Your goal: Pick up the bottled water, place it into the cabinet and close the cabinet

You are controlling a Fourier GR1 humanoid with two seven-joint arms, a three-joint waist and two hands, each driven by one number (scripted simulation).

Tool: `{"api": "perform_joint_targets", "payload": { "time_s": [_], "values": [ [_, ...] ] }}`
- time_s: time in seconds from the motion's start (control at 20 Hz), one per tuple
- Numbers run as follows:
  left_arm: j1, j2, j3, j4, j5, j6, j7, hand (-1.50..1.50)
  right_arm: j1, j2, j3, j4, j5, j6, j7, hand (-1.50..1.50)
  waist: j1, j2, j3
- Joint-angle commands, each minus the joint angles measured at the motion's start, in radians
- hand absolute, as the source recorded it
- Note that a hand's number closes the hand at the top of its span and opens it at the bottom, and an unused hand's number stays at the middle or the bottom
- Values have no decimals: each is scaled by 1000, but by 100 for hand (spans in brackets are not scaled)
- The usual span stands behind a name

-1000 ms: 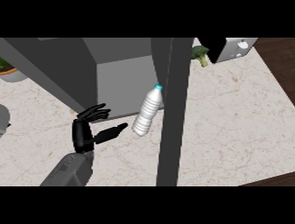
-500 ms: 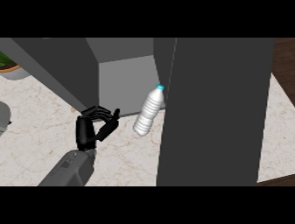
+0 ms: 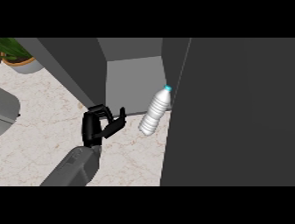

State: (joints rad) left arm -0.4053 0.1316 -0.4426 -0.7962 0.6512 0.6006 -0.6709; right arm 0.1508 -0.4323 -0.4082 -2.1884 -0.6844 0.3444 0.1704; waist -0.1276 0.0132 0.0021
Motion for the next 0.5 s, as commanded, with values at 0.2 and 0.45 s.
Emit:
{"api": "perform_joint_targets", "payload": {
  "time_s": [0.2, 0.45],
  "values": [
    [-210, -81, -1, -50, 34, -182, 4, 150, 43, -7, -17, -59, -2, 1, 27, -150, 27, -10, -6],
    [-166, -110, -20, -68, 58, -287, -10, 150, 93, -11, -7, -109, -31, 27, 62, 150, 69, -16, -4]
  ]
}}
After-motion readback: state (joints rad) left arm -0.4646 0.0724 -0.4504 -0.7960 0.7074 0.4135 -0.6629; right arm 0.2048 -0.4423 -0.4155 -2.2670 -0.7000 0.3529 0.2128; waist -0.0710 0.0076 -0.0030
